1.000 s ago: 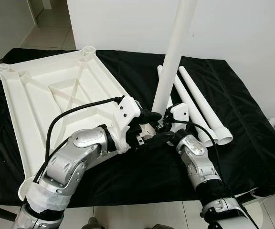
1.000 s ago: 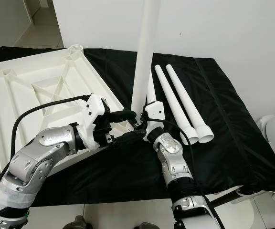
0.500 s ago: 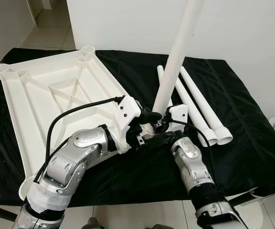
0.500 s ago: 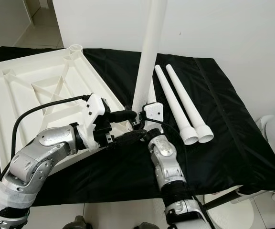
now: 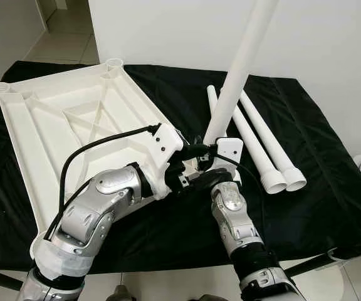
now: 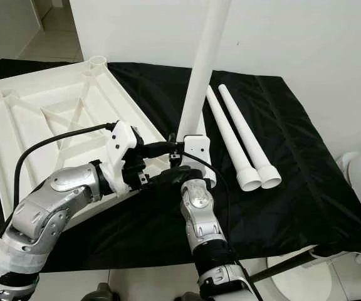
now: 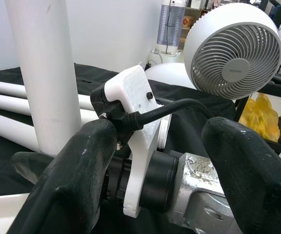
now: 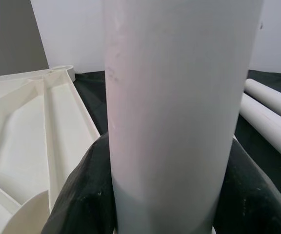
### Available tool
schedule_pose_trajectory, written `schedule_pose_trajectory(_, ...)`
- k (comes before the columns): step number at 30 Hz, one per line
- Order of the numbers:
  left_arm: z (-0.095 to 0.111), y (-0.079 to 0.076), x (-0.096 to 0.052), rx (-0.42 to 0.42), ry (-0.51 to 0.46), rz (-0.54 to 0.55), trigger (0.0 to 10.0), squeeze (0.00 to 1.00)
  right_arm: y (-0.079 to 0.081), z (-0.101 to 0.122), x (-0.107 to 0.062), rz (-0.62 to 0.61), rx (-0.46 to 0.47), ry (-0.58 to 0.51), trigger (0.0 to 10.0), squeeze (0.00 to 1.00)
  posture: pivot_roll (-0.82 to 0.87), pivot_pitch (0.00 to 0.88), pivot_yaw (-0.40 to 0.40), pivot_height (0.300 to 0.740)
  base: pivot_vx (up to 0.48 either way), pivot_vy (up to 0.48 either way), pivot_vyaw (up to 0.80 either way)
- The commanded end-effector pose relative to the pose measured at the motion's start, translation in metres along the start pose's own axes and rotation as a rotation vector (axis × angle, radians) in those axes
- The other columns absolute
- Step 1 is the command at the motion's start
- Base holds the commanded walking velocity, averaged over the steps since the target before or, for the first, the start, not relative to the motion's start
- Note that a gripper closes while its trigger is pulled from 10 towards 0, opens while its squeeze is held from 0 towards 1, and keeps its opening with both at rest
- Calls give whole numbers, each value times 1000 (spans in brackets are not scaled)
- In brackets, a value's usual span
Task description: Building children table
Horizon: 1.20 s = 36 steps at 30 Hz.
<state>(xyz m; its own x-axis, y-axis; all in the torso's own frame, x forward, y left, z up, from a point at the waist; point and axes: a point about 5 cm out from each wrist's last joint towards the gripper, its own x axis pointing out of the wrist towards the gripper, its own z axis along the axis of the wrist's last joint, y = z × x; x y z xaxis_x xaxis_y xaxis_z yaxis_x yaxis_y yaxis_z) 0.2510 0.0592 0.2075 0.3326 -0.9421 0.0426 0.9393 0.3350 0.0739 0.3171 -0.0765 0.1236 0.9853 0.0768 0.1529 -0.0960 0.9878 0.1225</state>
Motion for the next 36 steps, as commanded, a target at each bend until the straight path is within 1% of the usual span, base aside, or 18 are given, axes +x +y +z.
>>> schedule_pose_trajectory(1, -1, -3, 3, -3, 6, -17, 10000, 0, 7, -21, -5, -60, 72, 129, 10000, 0, 105, 16, -75, 740, 0, 0, 0)
schedule_pose_trajectory(6, -2, -4, 3, -4, 6, -17, 10000, 0, 10, -18, -3, -87, 55, 113, 10000, 0, 106, 13, -81, 740, 0, 0, 0)
schedule_pose_trajectory(11, -2, -4, 4, -6, 4, -14, 10000, 0, 14, -16, -5, -64, 20, 89, 10000, 0, 106, 8, -84, 740, 0, 0, 0)
schedule_pose_trajectory(12, -2, -4, 4, -7, 3, -14, 10000, 0, 15, -16, -5, -58, 11, 84, 10000, 94, 106, 8, -84, 740, 0, 0, 0)
schedule_pose_trajectory(16, -2, -5, 4, -7, 2, -14, 10000, 0, 15, -15, -6, -29, 20, 69, 10000, 94, 105, 5, -84, 740, 0, 0, 0)
schedule_pose_trajectory(17, -2, -5, 4, -7, 2, -16, 10000, 0, 16, -12, -8, 31, 52, 42, 10000, 1000, 104, 3, -83, 740, 0, 0, 0)
schedule_pose_trajectory(18, -2, -5, 5, -8, 1, -18, 10000, 0, 13, -8, -9, 49, 56, 8, 10000, 1000, 102, 0, -83, 740, 0, 0, 0)
schedule_pose_trajectory(19, -2, -5, 5, -8, 1, -18, 10000, 0, 13, -8, -9, 49, 56, 8, 10000, 1000, 102, 0, -83, 740, 0, 0, 0)
schedule_pose_trajectory(21, -2, -6, 5, -8, -1, -21, 10000, 0, 7, -3, -9, 72, 52, -30, 10000, 1000, 99, 0, -81, 740, 0, 0, 0)
schedule_pose_trajectory(26, -2, -6, 6, -9, -3, -24, 10000, 0, 0, 0, -7, 93, 38, -48, 10000, 1000, 97, 0, -80, 740, 0, 0, 0)
schedule_pose_trajectory(27, -2, -7, 7, -11, -4, -27, 10000, 0, -6, 3, -6, 108, 41, -59, 10000, 0, 95, 0, -81, 740, 0, 0, 0)
schedule_pose_trajectory(28, -2, -7, 7, -12, -5, -28, 10000, 0, -13, 6, -4, 117, 26, -67, 10000, 0, 93, 0, -81, 740, 0, 0, 0)
schedule_pose_trajectory(30, -2, -7, 7, -12, -5, -28, 10000, 0, -13, 6, -4, 117, 26, -67, 10000, 0, 93, 0, -81, 740, 0, 0, 0)
schedule_pose_trajectory(31, -2, -7, 8, -14, -7, -29, 10000, 0, -25, 12, -1, 150, 2, -79, 10000, 0, 90, 0, -81, 740, 0, 0, 0)
schedule_pose_trajectory(33, -2, -7, 8, -14, -7, -29, 10000, 0, -25, 12, -1, 150, 2, -79, 10000, 0, 90, 0, -81, 740, 0, 0, 0)
schedule_pose_trajectory(34, -2, -8, 8, -15, -8, -30, 10000, 0, -31, 14, 0, 172, -10, -83, 10000, 0, 90, 0, -82, 740, 0, 0, 0)
schedule_pose_trajectory(35, -2, -8, 8, -15, -8, -30, 10000, 0, -31, 14, 0, 172, -10, -83, 10000, 0, 90, 0, -82, 740, 0, 0, 0)
schedule_pose_trajectory(36, -2, -8, 9, -16, -9, -31, 10000, 0, -37, 17, 1, 189, -30, -85, 10000, 0, 89, 0, -82, 740, 0, 0, 0)
